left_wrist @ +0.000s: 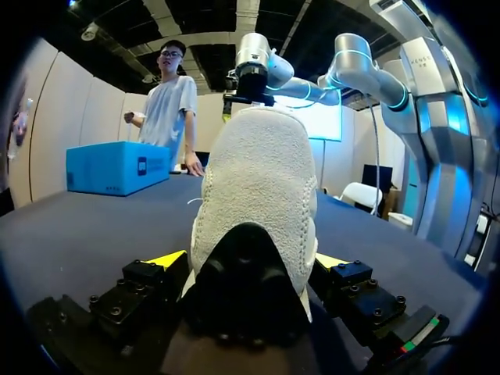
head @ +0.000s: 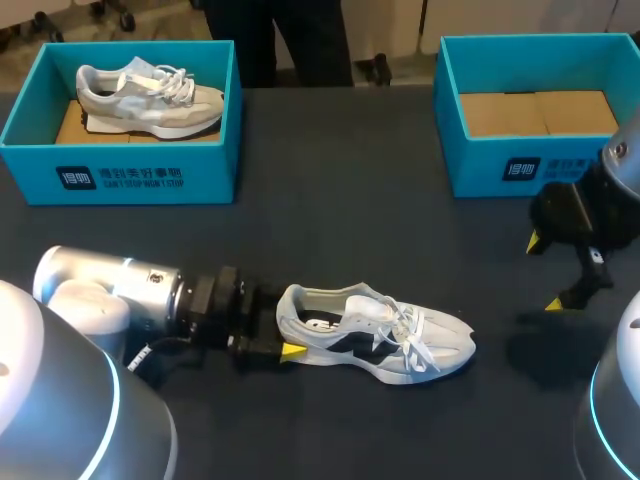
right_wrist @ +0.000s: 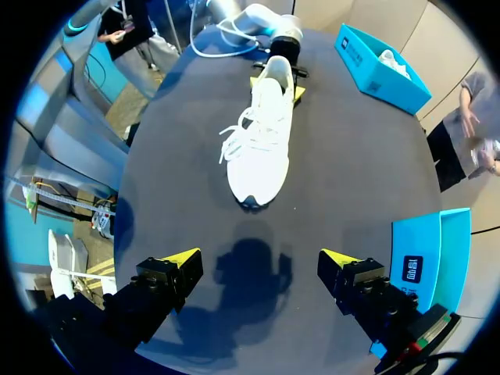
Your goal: Take the shoe out of the shoebox, open the shoe tongue, remove and reinsert the insole, then place the shoe into the shoebox
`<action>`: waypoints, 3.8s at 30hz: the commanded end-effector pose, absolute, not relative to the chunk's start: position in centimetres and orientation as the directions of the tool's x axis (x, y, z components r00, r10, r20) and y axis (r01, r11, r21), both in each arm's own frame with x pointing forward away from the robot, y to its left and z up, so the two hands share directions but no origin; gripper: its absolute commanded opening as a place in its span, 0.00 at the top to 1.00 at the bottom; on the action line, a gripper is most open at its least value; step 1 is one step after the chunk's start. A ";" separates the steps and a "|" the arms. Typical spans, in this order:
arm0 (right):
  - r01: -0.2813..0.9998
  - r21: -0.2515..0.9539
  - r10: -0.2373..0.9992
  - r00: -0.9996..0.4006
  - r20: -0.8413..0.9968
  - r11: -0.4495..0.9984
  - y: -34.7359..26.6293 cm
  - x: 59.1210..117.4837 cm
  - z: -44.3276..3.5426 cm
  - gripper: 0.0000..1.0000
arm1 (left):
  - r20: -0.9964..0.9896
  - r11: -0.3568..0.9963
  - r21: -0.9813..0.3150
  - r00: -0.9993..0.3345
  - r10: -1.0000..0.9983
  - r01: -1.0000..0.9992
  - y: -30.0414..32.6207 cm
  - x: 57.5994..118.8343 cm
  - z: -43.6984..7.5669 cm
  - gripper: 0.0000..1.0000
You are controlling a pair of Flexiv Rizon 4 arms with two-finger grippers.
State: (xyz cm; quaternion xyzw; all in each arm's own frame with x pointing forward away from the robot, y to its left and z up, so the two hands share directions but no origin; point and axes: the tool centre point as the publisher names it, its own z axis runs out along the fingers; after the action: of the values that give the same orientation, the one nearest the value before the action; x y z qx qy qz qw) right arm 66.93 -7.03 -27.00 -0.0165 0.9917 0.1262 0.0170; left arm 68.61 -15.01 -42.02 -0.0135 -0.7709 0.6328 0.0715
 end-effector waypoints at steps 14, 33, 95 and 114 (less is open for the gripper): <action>-0.038 0.249 -0.029 -0.999 -0.039 0.968 -7.0 66.9 -27.1 0.00 | 0.072 0.175 -0.983 -0.989 0.129 -0.049 -16.7 68.8 -42.0 0.00; -0.038 0.249 -0.029 -0.999 -0.039 0.968 -7.0 66.9 -27.1 0.00 | 0.082 0.182 -0.981 -0.991 0.106 -0.062 -17.8 67.7 -42.5 0.00; 0.624 0.133 0.614 -0.782 0.109 0.770 -1.3 66.7 -25.7 0.00 | 0.073 0.171 -0.983 -0.997 0.027 -0.067 -17.6 68.5 -42.2 1.00; 0.788 0.001 0.785 -0.614 0.087 0.616 2.9 66.4 -24.9 0.00 | 0.073 0.171 -0.983 -0.997 0.027 -0.067 -17.6 68.5 -42.2 1.00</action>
State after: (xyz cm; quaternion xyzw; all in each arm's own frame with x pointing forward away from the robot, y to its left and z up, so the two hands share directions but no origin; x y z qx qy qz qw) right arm 65.82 0.45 -24.99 0.4017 0.9114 0.0810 -0.0380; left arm 68.55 -17.59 -42.19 0.0133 -0.7645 0.6435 0.0368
